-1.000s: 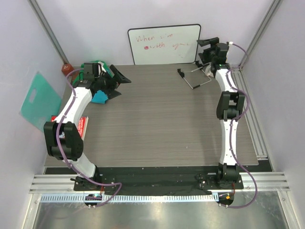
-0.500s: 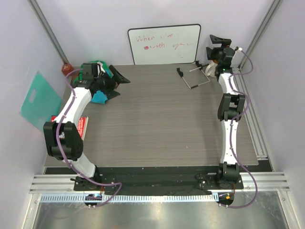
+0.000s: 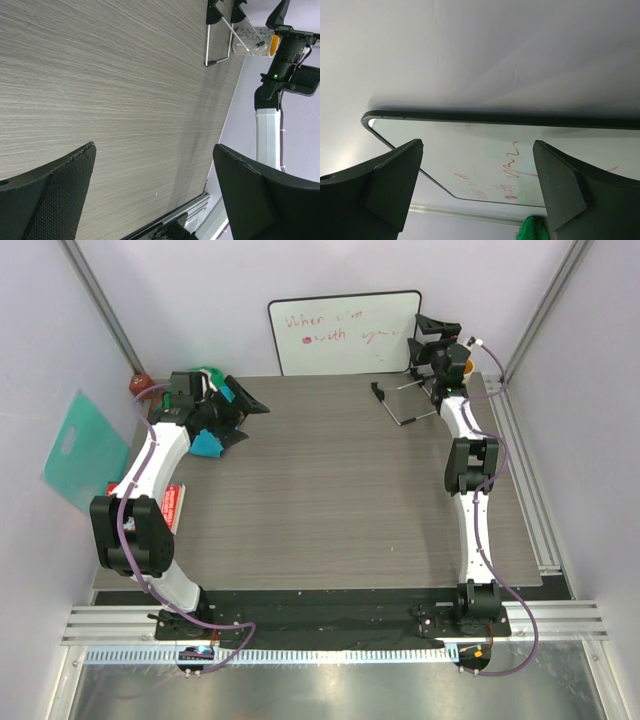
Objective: Fold and stack the t-shirts
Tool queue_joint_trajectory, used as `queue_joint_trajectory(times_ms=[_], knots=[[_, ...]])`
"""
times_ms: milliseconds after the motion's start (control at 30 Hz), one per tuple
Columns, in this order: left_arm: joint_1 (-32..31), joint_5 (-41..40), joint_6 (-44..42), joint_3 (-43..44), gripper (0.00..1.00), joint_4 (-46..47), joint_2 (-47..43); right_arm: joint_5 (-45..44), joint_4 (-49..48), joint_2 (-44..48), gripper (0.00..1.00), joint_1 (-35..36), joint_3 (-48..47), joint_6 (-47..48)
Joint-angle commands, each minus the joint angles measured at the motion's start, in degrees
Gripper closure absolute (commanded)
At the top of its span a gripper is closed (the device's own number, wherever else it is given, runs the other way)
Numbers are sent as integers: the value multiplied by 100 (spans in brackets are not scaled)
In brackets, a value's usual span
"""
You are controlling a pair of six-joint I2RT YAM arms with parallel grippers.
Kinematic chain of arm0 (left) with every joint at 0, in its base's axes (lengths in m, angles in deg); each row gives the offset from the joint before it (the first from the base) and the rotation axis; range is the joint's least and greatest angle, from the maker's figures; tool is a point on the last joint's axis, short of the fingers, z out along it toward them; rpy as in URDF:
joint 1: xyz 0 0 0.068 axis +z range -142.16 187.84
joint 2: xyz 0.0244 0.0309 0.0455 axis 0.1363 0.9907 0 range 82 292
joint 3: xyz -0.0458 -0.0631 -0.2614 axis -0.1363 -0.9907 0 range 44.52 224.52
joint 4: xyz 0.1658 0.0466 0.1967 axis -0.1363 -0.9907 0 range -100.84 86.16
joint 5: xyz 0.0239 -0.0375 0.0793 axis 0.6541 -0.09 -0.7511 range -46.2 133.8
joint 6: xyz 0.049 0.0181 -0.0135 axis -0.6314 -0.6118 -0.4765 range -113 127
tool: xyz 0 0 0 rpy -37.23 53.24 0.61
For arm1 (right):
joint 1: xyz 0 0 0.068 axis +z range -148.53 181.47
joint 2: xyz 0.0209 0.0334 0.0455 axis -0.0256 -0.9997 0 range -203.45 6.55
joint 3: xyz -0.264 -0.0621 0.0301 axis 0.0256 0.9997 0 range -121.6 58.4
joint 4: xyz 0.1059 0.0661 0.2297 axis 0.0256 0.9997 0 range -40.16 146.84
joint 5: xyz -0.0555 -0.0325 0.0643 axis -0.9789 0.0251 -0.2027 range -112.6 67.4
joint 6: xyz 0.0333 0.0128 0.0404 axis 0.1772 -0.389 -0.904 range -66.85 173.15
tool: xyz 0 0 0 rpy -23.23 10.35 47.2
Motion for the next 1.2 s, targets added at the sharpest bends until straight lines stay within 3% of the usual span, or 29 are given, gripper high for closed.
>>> queue_joint_trajectory(times_ms=[0,500,1167], knots=[[32,-22,-8,86,0,30,-259,158,18,-165,3,-66,-141,-42],[6,294,458,-573,0,663,-399,835,-342,90,4,-171,-273,-42],[-82,479,582,-503,0,988,-119,1951,-623,626,5,-171,-133,106]])
